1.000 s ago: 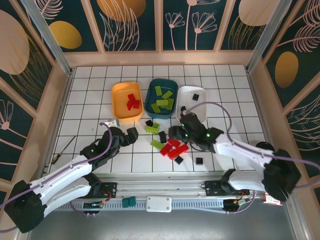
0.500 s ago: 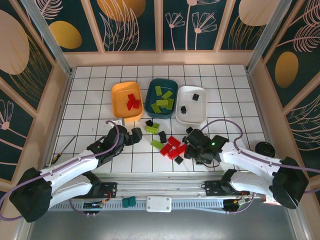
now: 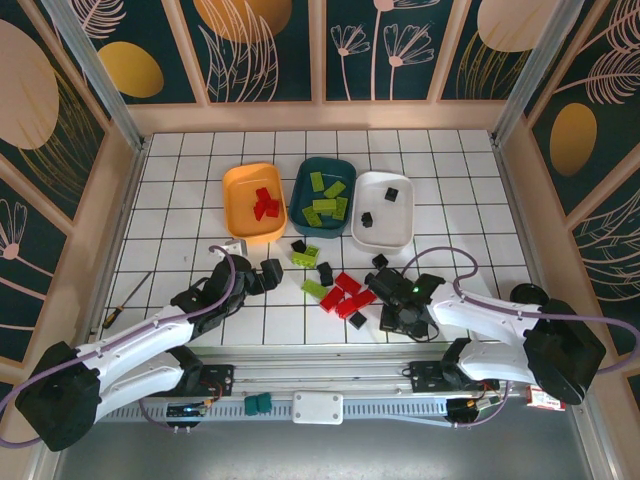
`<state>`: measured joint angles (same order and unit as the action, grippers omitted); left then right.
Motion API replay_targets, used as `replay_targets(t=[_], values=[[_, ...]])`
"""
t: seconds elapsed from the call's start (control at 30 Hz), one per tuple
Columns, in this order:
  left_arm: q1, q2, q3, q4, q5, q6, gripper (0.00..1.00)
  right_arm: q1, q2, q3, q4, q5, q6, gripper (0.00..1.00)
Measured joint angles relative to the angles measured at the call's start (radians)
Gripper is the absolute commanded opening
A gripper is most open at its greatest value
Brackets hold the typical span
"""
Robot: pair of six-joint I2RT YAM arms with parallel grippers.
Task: Sort the legos into containers by color
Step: Pick up the lego from the bottom-right of the table, then place the lego in the container.
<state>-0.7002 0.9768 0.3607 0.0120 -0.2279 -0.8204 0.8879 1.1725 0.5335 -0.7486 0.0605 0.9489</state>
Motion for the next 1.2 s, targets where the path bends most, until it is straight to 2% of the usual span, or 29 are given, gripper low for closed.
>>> replay_targets(t=[0.13, 0.3, 0.47, 0.63, 0.77, 0.83, 0.9, 1.03, 1.1, 1.2], values=[[0.0, 0.0, 0.0, 0.0, 0.008, 0.0, 0.99, -0.003, 0.01, 0.0, 0.021, 0.007, -0.016, 0.25], [0.0, 0.0, 0.0, 0.0, 0.011, 0.0, 0.99, -0.005, 0.01, 0.024, 0.029, 0.037, -0.053, 0.16], [0.0, -0.002, 0.0, 0.0, 0.012, 0.0, 0.99, -0.063, 0.005, 0.19, 0.081, 0.111, -0.145, 0.13], [0.0, 0.005, 0.009, -0.001, 0.023, 0.005, 0.99, -0.19, 0.036, 0.335, 0.29, 0.177, -0.281, 0.13], [0.0, 0.029, 0.035, -0.001, 0.037, 0.017, 0.99, -0.289, 0.156, 0.38, 0.465, 0.203, -0.373, 0.15], [0.0, 0.043, 0.047, -0.001, 0.041, 0.024, 0.99, -0.322, 0.238, 0.405, 0.525, 0.212, -0.416, 0.17], [0.0, 0.061, 0.057, -0.002, 0.045, 0.032, 0.99, -0.349, 0.32, 0.44, 0.564, 0.21, -0.446, 0.25], [0.0, 0.109, 0.083, -0.005, 0.063, 0.048, 0.99, -0.4, 0.441, 0.502, 0.622, 0.2, -0.477, 0.63], [0.0, 0.137, 0.098, -0.005, 0.074, 0.057, 0.98, -0.414, 0.467, 0.513, 0.642, 0.201, -0.489, 0.71], [-0.002, 0.182, 0.127, -0.004, 0.109, 0.076, 0.92, -0.415, 0.468, 0.514, 0.657, 0.193, -0.5, 0.74]])
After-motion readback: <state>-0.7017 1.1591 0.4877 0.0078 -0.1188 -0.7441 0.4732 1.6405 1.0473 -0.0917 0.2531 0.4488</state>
